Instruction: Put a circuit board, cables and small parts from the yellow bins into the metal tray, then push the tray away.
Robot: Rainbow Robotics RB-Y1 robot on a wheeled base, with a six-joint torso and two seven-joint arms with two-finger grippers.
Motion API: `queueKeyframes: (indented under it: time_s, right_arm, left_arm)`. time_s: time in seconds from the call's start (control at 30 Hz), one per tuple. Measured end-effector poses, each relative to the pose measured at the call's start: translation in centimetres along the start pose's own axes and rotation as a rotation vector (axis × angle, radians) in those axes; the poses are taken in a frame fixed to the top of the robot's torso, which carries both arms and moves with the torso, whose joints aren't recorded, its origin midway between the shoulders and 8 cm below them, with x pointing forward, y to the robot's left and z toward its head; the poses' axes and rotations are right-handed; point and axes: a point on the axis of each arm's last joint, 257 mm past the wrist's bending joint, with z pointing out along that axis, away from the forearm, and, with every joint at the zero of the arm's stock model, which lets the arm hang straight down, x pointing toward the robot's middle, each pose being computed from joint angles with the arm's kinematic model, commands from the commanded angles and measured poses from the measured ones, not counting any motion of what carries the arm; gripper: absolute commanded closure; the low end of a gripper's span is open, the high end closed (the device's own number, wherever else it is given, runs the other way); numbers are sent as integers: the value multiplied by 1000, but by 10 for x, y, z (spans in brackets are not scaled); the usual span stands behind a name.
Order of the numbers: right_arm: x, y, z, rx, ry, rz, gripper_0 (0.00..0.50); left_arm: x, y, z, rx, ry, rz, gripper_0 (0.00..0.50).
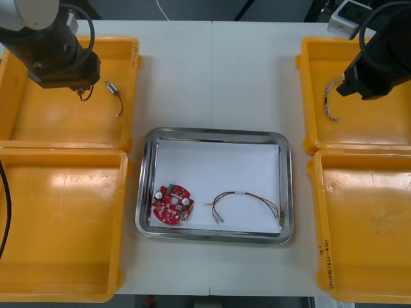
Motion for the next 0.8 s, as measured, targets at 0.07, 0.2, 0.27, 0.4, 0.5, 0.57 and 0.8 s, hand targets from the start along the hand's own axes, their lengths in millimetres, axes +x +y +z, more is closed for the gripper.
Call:
queueKeyframes:
  time_s: [0.07, 0.2, 0.27, 0.4, 0.5, 0.57, 0.8]
  right_arm:
    - [5, -15, 0, 21, 14, 41, 0]
    - [13, -38, -1, 53, 33, 109, 0]
    - [17, -49, -2, 74, 42, 136, 0]
    - [29, -70, -3, 122, 76, 191, 0]
    - [37, -82, -2, 150, 99, 222, 0]
    - [40, -88, -2, 161, 109, 239, 0]
    - [47, -105, 0, 148, 141, 332, 0]
  left_arm:
    - [4, -7, -7, 12, -9, 24, 499]
    - [12, -18, -17, 16, -18, 64, 500]
    - [17, -22, -19, 17, -22, 77, 499]
    - [27, -33, -20, 20, -37, 98, 500]
    - [35, -45, -20, 23, -41, 79, 500]
    - [42, -54, -19, 28, -38, 51, 500]
    - [69, -91, -11, 46, -16, -2, 499]
